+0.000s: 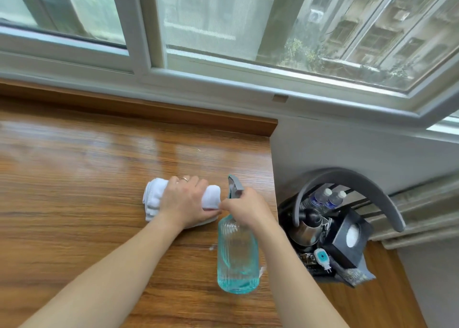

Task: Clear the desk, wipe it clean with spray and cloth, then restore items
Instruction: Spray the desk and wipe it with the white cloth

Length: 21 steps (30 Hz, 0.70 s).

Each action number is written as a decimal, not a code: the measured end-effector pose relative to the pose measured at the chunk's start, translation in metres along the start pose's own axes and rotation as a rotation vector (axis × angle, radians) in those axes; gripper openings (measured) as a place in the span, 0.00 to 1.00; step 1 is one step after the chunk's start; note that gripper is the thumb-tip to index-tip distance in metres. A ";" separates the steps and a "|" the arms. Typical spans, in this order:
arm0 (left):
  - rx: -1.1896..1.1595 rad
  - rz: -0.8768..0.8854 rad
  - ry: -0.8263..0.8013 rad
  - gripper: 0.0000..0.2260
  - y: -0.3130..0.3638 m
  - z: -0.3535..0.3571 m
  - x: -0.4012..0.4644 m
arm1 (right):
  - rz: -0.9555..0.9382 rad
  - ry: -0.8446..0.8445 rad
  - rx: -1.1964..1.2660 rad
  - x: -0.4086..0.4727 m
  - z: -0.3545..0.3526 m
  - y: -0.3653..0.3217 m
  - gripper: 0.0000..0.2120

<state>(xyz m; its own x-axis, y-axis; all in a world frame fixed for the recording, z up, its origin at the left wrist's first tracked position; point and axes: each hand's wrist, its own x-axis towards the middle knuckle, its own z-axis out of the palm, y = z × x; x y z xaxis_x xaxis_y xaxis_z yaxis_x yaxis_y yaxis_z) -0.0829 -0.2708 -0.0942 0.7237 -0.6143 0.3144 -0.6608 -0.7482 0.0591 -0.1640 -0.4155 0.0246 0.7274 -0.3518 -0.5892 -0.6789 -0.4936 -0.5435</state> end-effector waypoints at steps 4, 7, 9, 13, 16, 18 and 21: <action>-0.015 0.007 -0.014 0.31 -0.001 0.002 0.006 | -0.036 -0.057 0.007 0.014 -0.009 -0.018 0.12; -0.035 0.019 -0.009 0.29 -0.001 0.000 0.007 | -0.038 -0.061 0.011 0.027 -0.011 -0.032 0.10; -0.041 0.025 -0.019 0.27 -0.002 -0.002 0.008 | -0.036 -0.033 0.003 0.034 -0.011 -0.039 0.05; -0.039 0.044 -0.010 0.24 -0.004 0.001 0.010 | -0.043 -0.059 0.008 0.041 -0.013 -0.045 0.07; -0.038 0.077 0.024 0.26 -0.010 0.009 0.020 | -0.062 -0.061 0.035 0.044 -0.016 -0.044 0.08; -0.027 0.077 0.047 0.27 -0.016 0.015 0.035 | -0.073 -0.051 0.046 0.046 -0.018 -0.043 0.10; -0.010 0.021 -0.007 0.29 -0.029 0.028 0.070 | -0.085 -0.039 0.039 0.048 -0.020 -0.037 0.15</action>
<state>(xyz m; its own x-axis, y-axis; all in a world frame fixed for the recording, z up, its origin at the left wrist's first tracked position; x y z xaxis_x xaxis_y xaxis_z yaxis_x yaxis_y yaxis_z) -0.0077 -0.2991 -0.1002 0.7110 -0.6316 0.3092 -0.6778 -0.7326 0.0624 -0.1024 -0.4298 0.0280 0.7788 -0.2784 -0.5621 -0.6186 -0.4890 -0.6150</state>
